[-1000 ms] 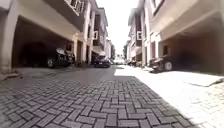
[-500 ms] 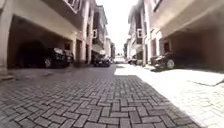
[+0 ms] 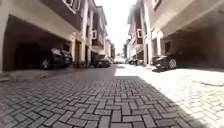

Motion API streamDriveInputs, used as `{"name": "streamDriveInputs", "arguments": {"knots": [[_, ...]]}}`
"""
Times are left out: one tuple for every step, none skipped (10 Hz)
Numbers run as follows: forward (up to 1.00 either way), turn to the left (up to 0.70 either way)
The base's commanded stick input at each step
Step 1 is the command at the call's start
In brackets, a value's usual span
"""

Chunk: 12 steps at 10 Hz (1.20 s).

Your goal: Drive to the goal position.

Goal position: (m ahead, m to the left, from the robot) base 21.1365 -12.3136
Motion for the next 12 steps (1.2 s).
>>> {"name": "streamDriveInputs", "arguments": {"knots": [[0.50,0.00],[0.50,0.00],[0.50,0.00],[0.50,0.00],[0.50,0.00],[0.50,0.00],[0.50,0.00],[0.50,0.00],[0.50,0.00],[0.50,0.00],[0.50,0.00],[0.50,0.00]]}}
